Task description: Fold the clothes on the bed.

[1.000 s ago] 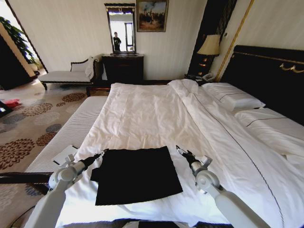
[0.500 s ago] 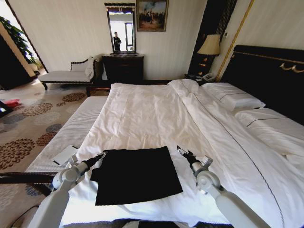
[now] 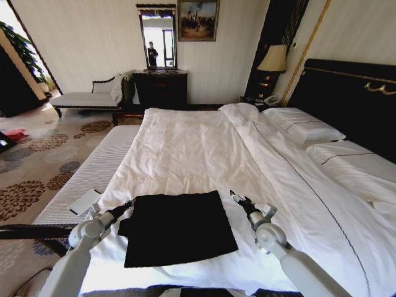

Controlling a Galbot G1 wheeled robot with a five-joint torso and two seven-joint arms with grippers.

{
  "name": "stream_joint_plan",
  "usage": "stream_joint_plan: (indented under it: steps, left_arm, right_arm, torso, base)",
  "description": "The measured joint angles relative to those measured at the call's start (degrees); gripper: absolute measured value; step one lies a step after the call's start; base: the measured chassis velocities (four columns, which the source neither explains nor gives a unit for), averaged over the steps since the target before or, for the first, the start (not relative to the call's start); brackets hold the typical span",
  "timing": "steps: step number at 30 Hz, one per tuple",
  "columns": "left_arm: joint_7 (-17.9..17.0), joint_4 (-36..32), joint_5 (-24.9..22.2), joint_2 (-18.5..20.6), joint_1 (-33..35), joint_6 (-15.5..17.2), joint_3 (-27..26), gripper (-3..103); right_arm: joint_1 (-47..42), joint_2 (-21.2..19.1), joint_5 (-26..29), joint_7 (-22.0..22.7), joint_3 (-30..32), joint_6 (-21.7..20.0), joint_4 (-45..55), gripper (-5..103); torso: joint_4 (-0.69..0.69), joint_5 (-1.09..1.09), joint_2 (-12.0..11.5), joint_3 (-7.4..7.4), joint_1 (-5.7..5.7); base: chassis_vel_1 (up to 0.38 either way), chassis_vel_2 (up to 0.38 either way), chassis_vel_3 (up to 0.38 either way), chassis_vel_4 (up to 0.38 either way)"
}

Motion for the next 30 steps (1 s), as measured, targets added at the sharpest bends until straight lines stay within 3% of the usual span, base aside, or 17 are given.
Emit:
stream_joint_plan:
  steps: [5,7,9,16,18,27,30]
  left_arm:
    - [-0.1,-0.5,0.3,0.4,0.5,-0.2,-0.6,-3]
    - [-0.1,-0.7,0.3,0.8,0.7,-0.2,-1.1,7]
    - [-0.1,-0.7,0.1,1.0,0.7,-0.3,-1.4,7]
    - [0.7,-0.3,-0.4,0.9,0.5,-0.2,-1.7,39]
    - [0.8,0.1,-0.2,0.6,0.3,-0.2,-1.6,39]
    - [1.6,2.9,1.9,-2.0,-1.3,-0.4,0.2,78]
    - [1.8,3.1,2.0,-2.2,-1.5,-0.4,0.4,83]
  right_arm:
    - [-0.1,0.0,-0.2,-0.1,0.1,0.0,0.0,100]
    - [-0.1,0.1,-0.2,-0.2,0.1,0.1,-0.1,100]
    - [-0.1,0.1,-0.3,-0.2,0.0,0.1,-0.2,100]
    - [0.1,0.4,-0.3,-0.3,-0.3,0.1,-0.7,100]
    - [0.1,0.4,-0.3,-0.3,-0.3,0.1,-0.7,100]
    - [0.4,0.1,-0.3,-0.3,-0.3,0.2,-1.1,100]
    - [0.4,0.1,-0.3,-0.2,-0.3,0.2,-1.2,100]
  torso:
    - [0.0,0.0,0.0,0.0,0.0]
    - [0.0,0.0,0.0,0.0,0.0]
    - [0.0,0.0,0.0,0.0,0.0]
    - [0.0,0.01,0.0,0.0,0.0]
    - [0.0,0.01,0.0,0.0,0.0]
    - [0.0,0.02,0.0,0.0,0.0]
    - [0.0,0.02,0.0,0.0,0.0]
  base:
    - [0.0,0.0,0.0,0.0]
    - [0.0,0.0,0.0,0.0]
    - [0.0,0.0,0.0,0.0]
    - [0.0,0.0,0.0,0.0]
    - [0.0,0.0,0.0,0.0]
    - [0.0,0.0,0.0,0.0]
    - [0.0,0.0,0.0,0.0]
